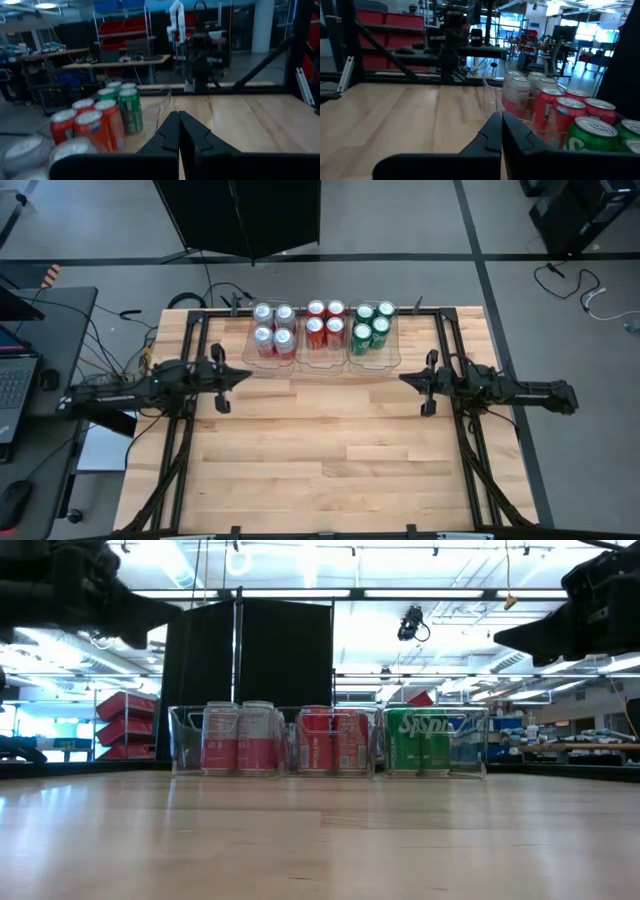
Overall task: Sort soda cans
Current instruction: Return to Home Position
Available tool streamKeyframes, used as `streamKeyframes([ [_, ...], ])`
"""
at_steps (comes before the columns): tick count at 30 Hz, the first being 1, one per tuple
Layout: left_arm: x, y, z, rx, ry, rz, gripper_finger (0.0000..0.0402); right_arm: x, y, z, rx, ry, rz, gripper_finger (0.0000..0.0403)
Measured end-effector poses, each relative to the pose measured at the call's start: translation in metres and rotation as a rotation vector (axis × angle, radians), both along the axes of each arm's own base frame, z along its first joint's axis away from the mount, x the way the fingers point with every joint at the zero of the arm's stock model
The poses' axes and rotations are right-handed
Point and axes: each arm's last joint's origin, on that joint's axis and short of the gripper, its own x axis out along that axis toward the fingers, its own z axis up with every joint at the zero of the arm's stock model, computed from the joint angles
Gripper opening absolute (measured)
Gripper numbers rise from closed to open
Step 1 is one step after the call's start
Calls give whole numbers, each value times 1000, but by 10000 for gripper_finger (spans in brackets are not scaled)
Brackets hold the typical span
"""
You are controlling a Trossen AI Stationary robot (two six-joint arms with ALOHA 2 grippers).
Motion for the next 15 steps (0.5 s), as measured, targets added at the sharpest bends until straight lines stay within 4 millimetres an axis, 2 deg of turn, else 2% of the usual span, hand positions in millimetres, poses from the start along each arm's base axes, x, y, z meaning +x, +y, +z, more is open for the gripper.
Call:
streamKeyframes([
  [5, -17, -2, -4, -25, -6, -2, 2, 0, -3, 0, 18, -3, -24, 0],
  [7, -18, -2, -1, -21, -29, -7, 2, 0, -3, 0, 19, -2, -21, 0],
  [10, -15, -2, -6, -4, -64, -13, 2, -1, -5, 0, 33, -5, -27, 0],
  [12, -12, -2, -16, -10, -97, -14, 2, -1, -5, 0, 42, -7, -28, 0],
  [15, -11, -1, -21, -16, -81, -6, 2, -1, -7, -1, 53, -5, -32, 0],
])
